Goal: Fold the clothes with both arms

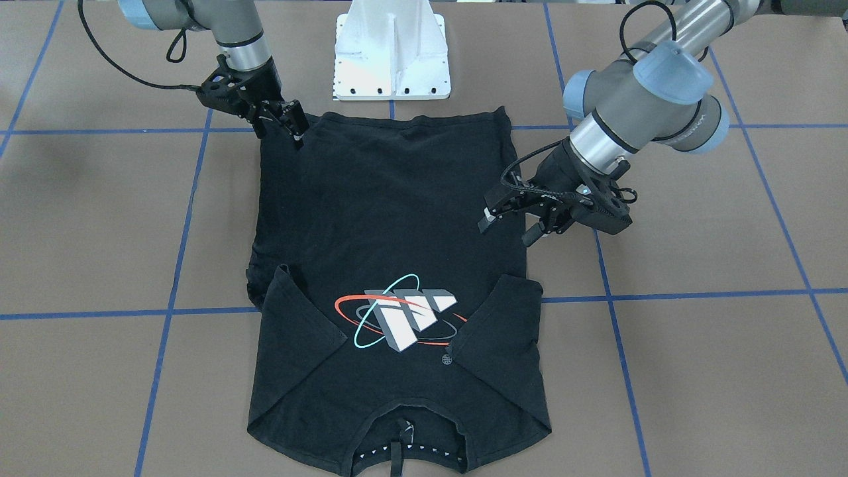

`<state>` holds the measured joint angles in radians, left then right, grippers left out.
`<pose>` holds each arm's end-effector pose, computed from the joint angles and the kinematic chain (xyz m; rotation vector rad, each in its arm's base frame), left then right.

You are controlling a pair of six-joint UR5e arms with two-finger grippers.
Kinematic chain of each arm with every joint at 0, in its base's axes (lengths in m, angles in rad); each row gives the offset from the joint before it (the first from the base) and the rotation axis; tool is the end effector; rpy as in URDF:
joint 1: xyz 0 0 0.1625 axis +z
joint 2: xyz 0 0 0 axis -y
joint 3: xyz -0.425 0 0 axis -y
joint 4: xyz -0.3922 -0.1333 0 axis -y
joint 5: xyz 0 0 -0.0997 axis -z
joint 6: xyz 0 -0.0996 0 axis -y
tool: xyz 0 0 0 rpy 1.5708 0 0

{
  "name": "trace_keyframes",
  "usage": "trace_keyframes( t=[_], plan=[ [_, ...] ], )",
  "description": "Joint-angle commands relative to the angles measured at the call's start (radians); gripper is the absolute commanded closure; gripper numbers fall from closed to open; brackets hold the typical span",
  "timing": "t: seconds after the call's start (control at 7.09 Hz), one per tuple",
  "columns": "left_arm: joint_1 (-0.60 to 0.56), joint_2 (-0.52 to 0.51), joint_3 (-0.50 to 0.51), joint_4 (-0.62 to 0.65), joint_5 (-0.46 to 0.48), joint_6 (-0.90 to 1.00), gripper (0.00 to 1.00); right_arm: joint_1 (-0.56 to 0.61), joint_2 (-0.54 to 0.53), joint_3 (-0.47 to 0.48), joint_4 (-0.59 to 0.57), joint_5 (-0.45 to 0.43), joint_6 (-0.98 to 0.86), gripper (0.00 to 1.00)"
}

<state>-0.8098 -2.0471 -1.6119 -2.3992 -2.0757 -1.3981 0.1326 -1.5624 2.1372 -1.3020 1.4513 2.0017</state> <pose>0.3818 -0.5243 0.2685 0.2441 1.3551 -0.1939 -0.4496 -0.2064 0.3655 -0.0143 -0.8628 0.5791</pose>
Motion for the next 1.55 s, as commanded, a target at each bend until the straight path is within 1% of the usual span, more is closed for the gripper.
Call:
trace_keyframes(
  t=[0.0, 0.14, 0.28, 0.71, 0.85, 0.99, 1.13, 1.27, 1.41],
  plan=[
    [0.001, 0.001, 0.001, -0.001, 0.006, -0.019, 0.02, -0.088, -0.141, 0.018, 0.122, -0.052, 0.107, 0.12],
    [0.001, 0.002, 0.003, -0.002, 0.006, -0.021, 0.02, -0.108, -0.137, 0.017, 0.127, -0.055, 0.138, 0.13],
    [0.001, 0.002, 0.004, -0.002, 0.008, -0.021, 0.02, -0.149, -0.131, 0.012, 0.124, -0.093, 0.144, 0.13],
    [0.001, 0.002, 0.006, -0.002, 0.009, -0.021, 0.02, -0.159, -0.113, -0.011, 0.119, -0.105, 0.144, 0.19],
    [0.001, 0.002, 0.009, -0.002, 0.009, -0.021, 0.02, -0.159, -0.111, -0.020, 0.119, -0.105, 0.144, 0.19],
    [0.001, 0.002, 0.010, -0.003, 0.009, -0.019, 0.02, -0.157, -0.102, -0.020, 0.119, -0.106, 0.144, 0.31],
    [0.001, 0.002, 0.010, -0.003, 0.009, -0.019, 0.02, -0.154, -0.100, -0.019, 0.119, -0.106, 0.144, 0.58],
    [0.003, 0.002, 0.012, -0.003, 0.009, -0.018, 0.02, -0.153, -0.100, -0.017, 0.119, -0.123, 0.144, 0.89],
    [0.003, 0.002, 0.021, -0.009, 0.011, -0.018, 0.02, -0.151, -0.102, -0.014, 0.119, -0.123, 0.144, 1.00]
  ],
)
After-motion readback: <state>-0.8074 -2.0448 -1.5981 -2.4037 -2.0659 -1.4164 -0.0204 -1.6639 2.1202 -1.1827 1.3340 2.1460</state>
